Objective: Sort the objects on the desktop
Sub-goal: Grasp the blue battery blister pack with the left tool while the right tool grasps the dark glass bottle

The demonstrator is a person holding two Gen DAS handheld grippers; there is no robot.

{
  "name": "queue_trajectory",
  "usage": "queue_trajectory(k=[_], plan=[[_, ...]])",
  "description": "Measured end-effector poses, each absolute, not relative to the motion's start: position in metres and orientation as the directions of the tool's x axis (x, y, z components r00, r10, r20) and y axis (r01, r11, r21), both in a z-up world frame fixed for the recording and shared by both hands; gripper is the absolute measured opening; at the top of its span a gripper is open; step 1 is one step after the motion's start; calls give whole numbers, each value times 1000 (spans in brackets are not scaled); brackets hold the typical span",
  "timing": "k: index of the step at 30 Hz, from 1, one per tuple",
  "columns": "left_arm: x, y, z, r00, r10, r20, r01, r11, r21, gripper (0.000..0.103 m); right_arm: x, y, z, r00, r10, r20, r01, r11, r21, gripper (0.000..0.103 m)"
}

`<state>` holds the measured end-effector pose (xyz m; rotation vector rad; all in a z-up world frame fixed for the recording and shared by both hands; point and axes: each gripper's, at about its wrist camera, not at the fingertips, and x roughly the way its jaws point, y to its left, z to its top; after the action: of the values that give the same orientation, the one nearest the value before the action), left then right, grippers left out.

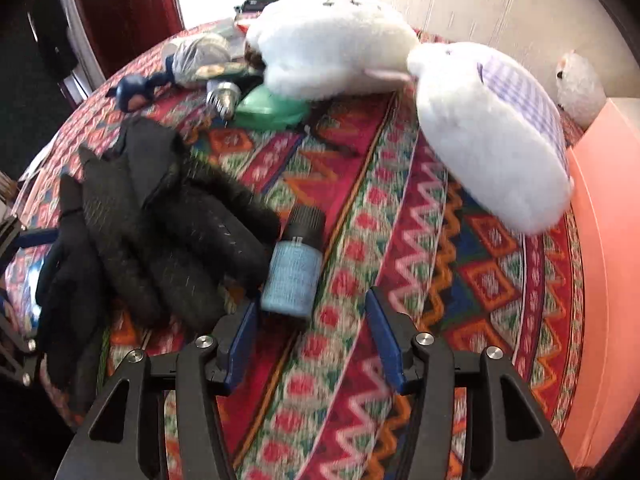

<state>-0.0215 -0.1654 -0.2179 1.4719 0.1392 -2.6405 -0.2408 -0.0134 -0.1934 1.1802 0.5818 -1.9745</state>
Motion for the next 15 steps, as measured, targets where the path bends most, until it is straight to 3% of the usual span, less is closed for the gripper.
queue_trajectory(k=[1, 2, 3, 4, 5, 12, 15], plan=[[-22, -167, -218, -523, -50, -851, 145, -989, -31, 103, -244, -18, -194, -307, -371, -876, 794, -608, -20, 54], [-22, -168, -217, -525, -45, -850, 145, -989, -37, 100, -247, -23, -194, -318, -373, -872, 800, -599, -35, 42], [-23, -169, -217, -527, -39, -849, 145, -989, -44, 93, -248, -25, -194, -323, -372, -870, 805, -592, -46, 34], [-23, -171, -217, -528, -34, -848, 144, -988, -50, 75, -246, -25, -192, -328, -358, -874, 801, -596, -57, 26], [-24, -172, -216, -530, -29, -848, 144, -988, -57, 71, -244, -24, -191, -333, -343, -878, 797, -600, -68, 26], [5, -181, -210, -487, -50, -872, 208, -976, -60, 71, -220, 24, -188, -338, -294, -894, 736, -674, -57, 26], [12, -182, -214, -443, -44, -896, 210, -976, -56, 76, -219, 50, -188, -312, -303, -901, 699, -715, -2, 26]])
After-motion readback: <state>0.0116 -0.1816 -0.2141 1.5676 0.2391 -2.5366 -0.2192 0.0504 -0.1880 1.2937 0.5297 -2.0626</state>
